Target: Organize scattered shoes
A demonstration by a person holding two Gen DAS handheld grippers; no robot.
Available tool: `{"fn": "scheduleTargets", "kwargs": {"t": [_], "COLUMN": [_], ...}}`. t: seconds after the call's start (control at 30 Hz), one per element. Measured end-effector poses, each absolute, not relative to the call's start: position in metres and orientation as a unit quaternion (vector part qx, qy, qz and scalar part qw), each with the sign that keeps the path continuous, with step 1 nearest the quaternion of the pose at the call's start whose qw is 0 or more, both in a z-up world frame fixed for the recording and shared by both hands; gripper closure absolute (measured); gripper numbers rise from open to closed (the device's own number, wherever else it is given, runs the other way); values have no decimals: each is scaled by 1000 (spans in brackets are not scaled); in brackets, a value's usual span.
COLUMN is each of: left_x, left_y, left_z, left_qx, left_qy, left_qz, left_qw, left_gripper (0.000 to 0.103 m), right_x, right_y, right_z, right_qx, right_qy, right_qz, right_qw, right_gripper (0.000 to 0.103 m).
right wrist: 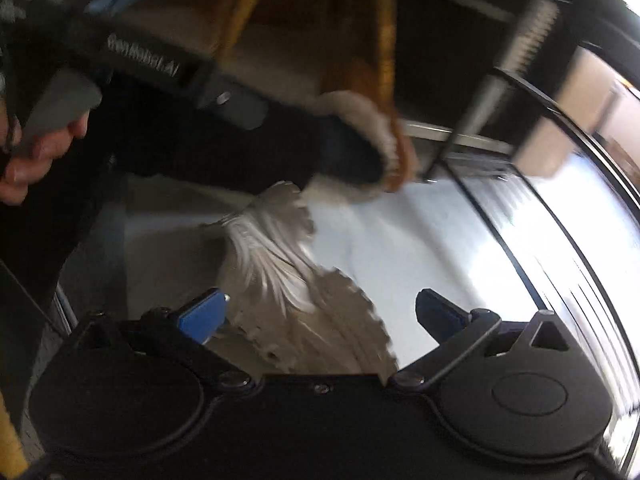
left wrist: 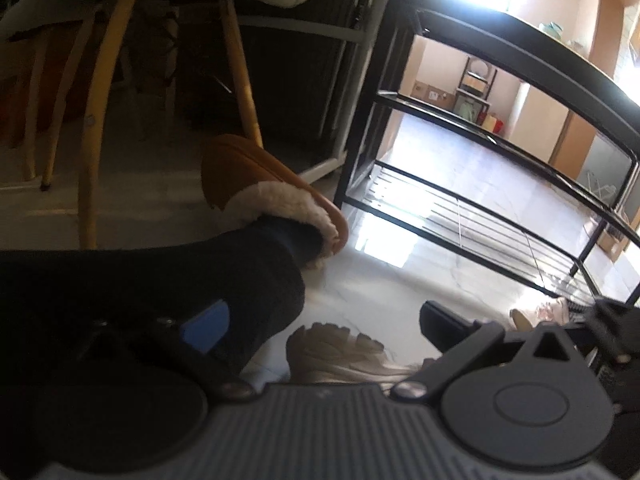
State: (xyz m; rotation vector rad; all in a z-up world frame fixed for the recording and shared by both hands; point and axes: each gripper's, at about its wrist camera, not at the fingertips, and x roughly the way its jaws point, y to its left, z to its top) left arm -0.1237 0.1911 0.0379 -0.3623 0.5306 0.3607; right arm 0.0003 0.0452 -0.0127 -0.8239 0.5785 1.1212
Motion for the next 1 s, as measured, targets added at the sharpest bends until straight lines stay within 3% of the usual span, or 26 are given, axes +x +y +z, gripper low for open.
{"fn": "scheduleTargets", "kwargs": {"t": [0.4, 0.63, 0.87, 1.0], "left_x": [-124, -122, -119, -121], "left_y": [200, 203, 203, 204], "left_z": [32, 30, 29, 28], "left_qx": [-187, -191, -189, -193], "left_qy": [249, 249, 251, 248], "left_qz": [193, 198, 201, 199], "left_qw": [930, 929, 928, 928], "left_gripper": [1, 1, 1, 1], "right_x": [9, 10, -4, 2], "right_y": [98, 99, 95, 90], "right_z": [-69, -91, -98, -86], "right_qx": [-488, -497, -500, -419], "right_qy": [300, 344, 337, 373], "right_qz": [533, 535, 516, 501], "right_qw": [623, 590, 608, 659], "right_gripper": [0, 0, 1, 9]}}
